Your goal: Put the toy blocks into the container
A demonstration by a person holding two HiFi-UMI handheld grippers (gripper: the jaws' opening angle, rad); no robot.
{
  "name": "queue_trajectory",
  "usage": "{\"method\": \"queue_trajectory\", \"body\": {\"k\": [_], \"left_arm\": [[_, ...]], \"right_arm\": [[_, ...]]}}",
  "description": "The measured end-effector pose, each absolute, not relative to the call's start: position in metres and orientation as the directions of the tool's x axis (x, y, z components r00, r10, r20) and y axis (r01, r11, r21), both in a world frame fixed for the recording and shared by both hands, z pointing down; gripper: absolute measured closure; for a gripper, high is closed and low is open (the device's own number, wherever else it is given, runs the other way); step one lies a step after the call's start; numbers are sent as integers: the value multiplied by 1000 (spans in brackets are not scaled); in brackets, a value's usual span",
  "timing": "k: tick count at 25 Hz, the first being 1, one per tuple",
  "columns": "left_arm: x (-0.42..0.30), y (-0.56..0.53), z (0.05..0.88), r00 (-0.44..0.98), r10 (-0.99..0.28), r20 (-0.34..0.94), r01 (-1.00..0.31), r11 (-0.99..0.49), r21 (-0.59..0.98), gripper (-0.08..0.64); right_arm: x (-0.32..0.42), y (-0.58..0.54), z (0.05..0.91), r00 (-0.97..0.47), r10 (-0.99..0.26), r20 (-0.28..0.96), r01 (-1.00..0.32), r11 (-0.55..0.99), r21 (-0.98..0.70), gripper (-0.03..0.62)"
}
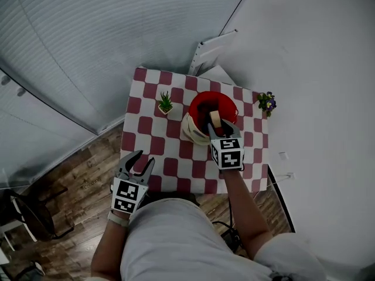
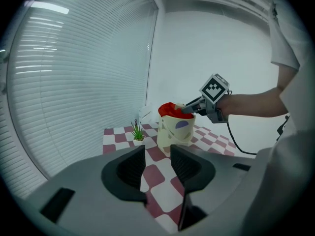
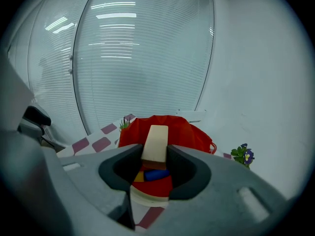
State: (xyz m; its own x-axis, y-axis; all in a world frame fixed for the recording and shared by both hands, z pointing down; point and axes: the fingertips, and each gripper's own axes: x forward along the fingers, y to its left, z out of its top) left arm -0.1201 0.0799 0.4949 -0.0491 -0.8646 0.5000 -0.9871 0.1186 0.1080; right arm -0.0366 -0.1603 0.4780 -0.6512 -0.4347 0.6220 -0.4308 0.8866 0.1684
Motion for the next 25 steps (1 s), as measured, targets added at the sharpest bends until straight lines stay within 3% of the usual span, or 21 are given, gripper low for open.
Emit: {"method": "queue_trajectory", "body": {"k": [25], "left_arm": [[-129,98,502,-110,-854,508,-972,199,123,405]], "right_arm": [[-61,-149,502,-631,-345,695,-343,927,149,430]]}}
